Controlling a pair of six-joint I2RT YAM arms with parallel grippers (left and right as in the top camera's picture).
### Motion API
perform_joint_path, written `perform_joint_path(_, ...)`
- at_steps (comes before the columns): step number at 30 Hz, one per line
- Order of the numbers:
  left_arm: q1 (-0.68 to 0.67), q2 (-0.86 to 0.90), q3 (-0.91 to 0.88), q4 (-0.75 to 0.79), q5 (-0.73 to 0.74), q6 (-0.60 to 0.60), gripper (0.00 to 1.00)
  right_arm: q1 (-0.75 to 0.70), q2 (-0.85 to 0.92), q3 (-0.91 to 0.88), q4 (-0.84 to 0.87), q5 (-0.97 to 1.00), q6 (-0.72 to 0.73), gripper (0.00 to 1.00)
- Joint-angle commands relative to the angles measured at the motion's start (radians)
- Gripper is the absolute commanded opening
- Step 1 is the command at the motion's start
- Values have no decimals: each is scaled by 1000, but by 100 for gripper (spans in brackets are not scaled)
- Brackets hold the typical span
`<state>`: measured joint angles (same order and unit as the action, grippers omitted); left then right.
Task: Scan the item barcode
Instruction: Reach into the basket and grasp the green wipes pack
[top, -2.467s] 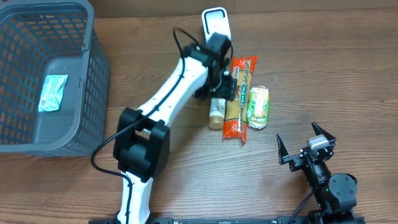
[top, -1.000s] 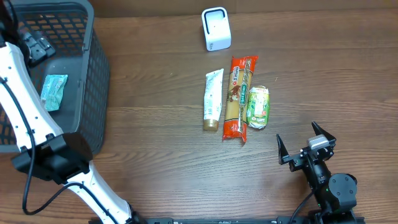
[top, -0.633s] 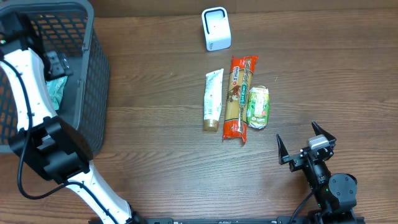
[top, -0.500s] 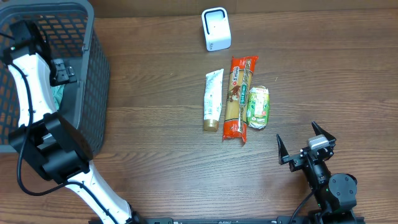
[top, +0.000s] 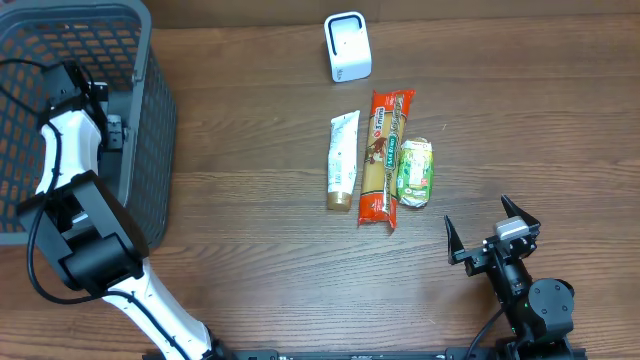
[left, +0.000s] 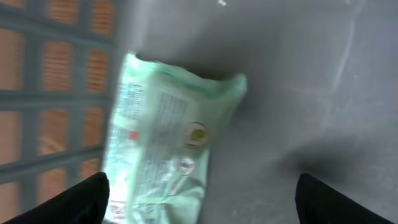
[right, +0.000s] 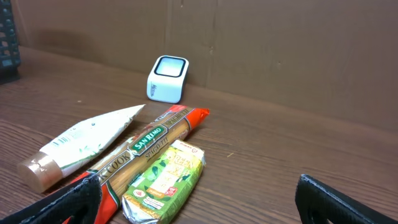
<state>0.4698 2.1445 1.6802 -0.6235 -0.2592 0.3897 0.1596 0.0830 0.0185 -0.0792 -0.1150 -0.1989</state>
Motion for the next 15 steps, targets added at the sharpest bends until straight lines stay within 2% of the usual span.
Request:
perform_joint_path(1, 27, -18, -48, 40, 122, 22, 85, 6, -7, -10, 5, 10, 0, 100)
perform_joint_path(2, 39, -18, -64, 71, 129, 15, 82, 6, -7, -10, 5, 10, 0, 100)
perform_joint_path(6, 68, -18, -90, 113, 126, -2, 81, 6, -7, -10, 5, 10, 0, 100)
perform_joint_path(11, 93, -17, -90, 110, 135, -31, 79, 6, -7, -10, 5, 10, 0, 100)
perform_joint_path(15, 95, -3, -90, 92, 206, -31, 77, 6, -7, -10, 5, 10, 0, 100)
